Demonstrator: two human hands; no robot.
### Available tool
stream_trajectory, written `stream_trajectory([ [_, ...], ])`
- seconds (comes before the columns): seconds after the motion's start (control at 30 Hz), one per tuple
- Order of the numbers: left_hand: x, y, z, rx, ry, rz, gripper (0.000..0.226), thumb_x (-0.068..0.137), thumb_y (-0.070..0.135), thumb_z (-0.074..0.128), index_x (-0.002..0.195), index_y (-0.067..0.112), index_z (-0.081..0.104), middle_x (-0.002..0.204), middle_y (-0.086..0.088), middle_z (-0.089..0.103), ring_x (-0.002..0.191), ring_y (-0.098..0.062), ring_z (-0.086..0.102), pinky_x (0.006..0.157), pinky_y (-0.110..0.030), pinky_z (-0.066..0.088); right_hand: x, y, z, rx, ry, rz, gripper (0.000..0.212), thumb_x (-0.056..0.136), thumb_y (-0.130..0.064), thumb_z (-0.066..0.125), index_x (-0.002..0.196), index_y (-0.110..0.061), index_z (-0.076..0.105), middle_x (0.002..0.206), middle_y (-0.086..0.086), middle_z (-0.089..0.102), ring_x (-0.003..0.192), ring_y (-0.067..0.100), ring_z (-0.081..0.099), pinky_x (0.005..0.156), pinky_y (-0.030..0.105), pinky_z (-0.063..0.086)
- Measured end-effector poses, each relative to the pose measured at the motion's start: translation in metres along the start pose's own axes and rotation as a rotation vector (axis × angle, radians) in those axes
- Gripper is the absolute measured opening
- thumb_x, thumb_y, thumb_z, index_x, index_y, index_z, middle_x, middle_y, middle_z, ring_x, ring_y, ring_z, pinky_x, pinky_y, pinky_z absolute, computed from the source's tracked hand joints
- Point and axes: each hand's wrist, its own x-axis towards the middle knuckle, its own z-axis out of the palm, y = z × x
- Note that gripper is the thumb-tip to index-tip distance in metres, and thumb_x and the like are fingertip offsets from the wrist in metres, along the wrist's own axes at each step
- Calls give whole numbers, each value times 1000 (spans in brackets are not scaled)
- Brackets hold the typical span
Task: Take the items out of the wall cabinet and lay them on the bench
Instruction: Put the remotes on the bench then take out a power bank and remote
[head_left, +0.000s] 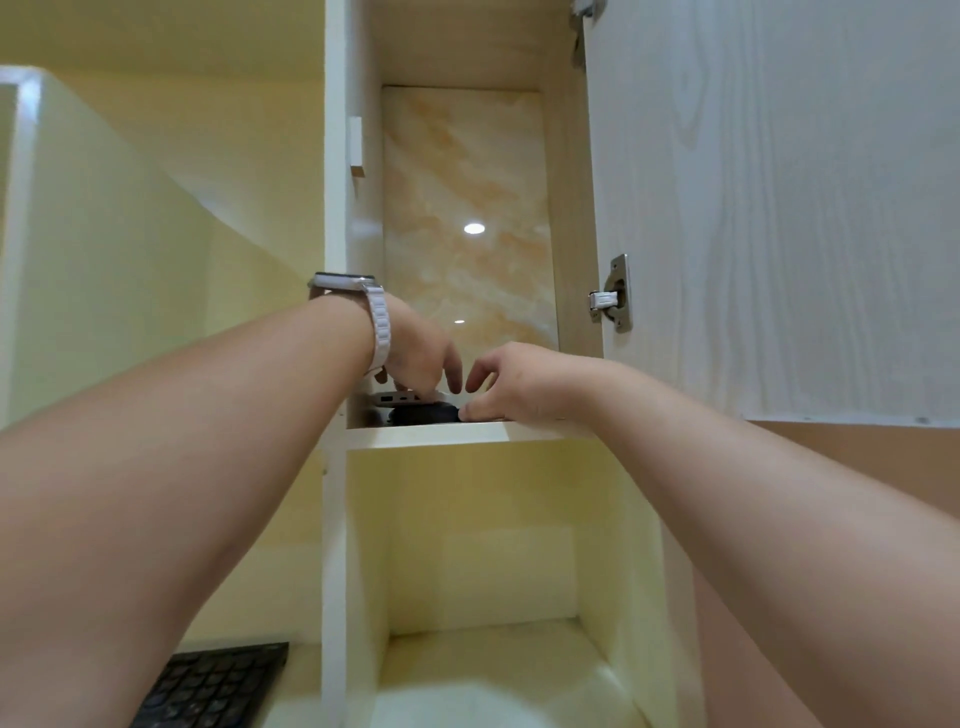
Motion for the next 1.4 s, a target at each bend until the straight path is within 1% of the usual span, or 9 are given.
stream_trajectory([
  [0.13, 3, 3, 3, 11, 1, -35, 41, 94, 25, 52, 135, 31, 53, 95, 6, 58, 93, -19, 63, 60, -22, 44, 6, 0, 2, 13, 1, -4, 34, 80, -37, 71, 110, -26, 65, 103, -4, 70, 89, 15, 65, 82, 32, 56],
  [0.33, 0, 5, 7, 0, 45, -21, 35, 98, 31, 50, 133, 27, 53, 82, 12, 49, 68, -7, 51, 50, -19, 35, 1, 0, 5, 56, 78, -25, 12, 80, -25, 64, 89, -22, 71, 84, -1, 70, 69, 16, 60, 58, 25, 47],
  [0.57, -24, 3, 12, -26, 151, 34, 28, 96, 38, 54, 122, 29, 56, 108, 3, 63, 90, -18, 58, 80, -32, 49, -23, -3, 4, -85, 321, -63, 10, 82, -26, 60, 82, -17, 64, 80, 2, 65, 71, 21, 60, 54, 28, 45],
  [0.7, -38, 2, 20, -34, 246, 53, 23, 92, 36, 59, 111, 25, 51, 100, 0, 66, 85, -22, 62, 76, -39, 53, -58, 4, 15, -228, 536, -162, 12, 86, -21, 52, 85, -11, 58, 76, 6, 59, 72, 28, 54, 56, 34, 42],
  [0.8, -43, 7, 23, 3, 317, 19, 31, 91, 25, 55, 122, 22, 48, 104, 0, 65, 81, -21, 59, 67, -33, 49, -75, 16, 26, -256, 745, -242, 13, 84, -17, 53, 81, -5, 56, 69, 8, 55, 65, 33, 52, 54, 39, 45],
  [0.93, -47, 12, 27, 33, 378, -35, 41, 89, 28, 53, 128, 20, 51, 114, -4, 63, 92, -24, 60, 75, -34, 52, -89, 23, 33, -232, 915, -287, 13, 77, -17, 51, 72, -6, 52, 58, 5, 49, 50, 30, 46, 43, 31, 30],
  [1.1, -45, 7, 39, 33, 498, -35, 26, 90, 43, 54, 102, 23, 64, 97, 0, 59, 84, -24, 60, 64, -30, 48, -100, 22, 40, -281, 966, -232, 10, 74, -21, 54, 78, -12, 57, 68, 0, 53, 57, 23, 50, 38, 33, 40],
  [1.27, -49, 6, 46, 25, 641, 19, 17, 91, 40, 49, 81, 26, 51, 87, 4, 56, 76, -20, 55, 57, -31, 41, -94, 21, 43, -329, 932, -202, 19, 77, -22, 70, 74, -15, 53, 77, -1, 48, 62, 22, 48, 36, 24, 31],
  [1.4, -50, 6, 55, 24, 782, 17, 15, 88, 32, 44, 77, 22, 42, 74, 3, 54, 70, -24, 53, 53, -32, 32, -99, 26, 43, -262, 924, -196, 19, 80, -18, 70, 76, -12, 53, 78, 2, 51, 63, 25, 51, 41, 32, 40],
])
